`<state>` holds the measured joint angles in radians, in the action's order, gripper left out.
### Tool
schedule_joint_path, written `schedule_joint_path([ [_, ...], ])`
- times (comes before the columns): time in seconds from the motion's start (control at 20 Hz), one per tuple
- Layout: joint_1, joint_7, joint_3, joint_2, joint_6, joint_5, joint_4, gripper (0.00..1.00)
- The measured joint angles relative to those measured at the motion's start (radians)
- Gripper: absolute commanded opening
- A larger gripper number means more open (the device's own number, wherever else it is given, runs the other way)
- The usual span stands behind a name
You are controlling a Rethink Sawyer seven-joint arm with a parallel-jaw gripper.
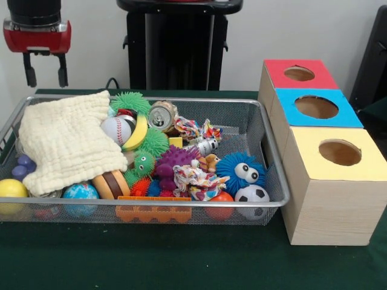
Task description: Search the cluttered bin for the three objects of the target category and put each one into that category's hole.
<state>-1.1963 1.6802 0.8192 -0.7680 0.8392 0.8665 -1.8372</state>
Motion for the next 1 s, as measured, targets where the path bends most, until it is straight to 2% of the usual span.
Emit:
schedule_joint_path([
  [0.6, 0.029, 0.0, -0.057, 0.096, -0.179, 0.176, 0.009, 1.0],
  [0.8, 0.056, 0.0, -0.101, 0.16, -0.25, 0.236, 0.02, 1.0],
  [1.0, 0.071, 0.0, -0.125, 0.208, -0.284, 0.258, 0.031, 1.0],
])
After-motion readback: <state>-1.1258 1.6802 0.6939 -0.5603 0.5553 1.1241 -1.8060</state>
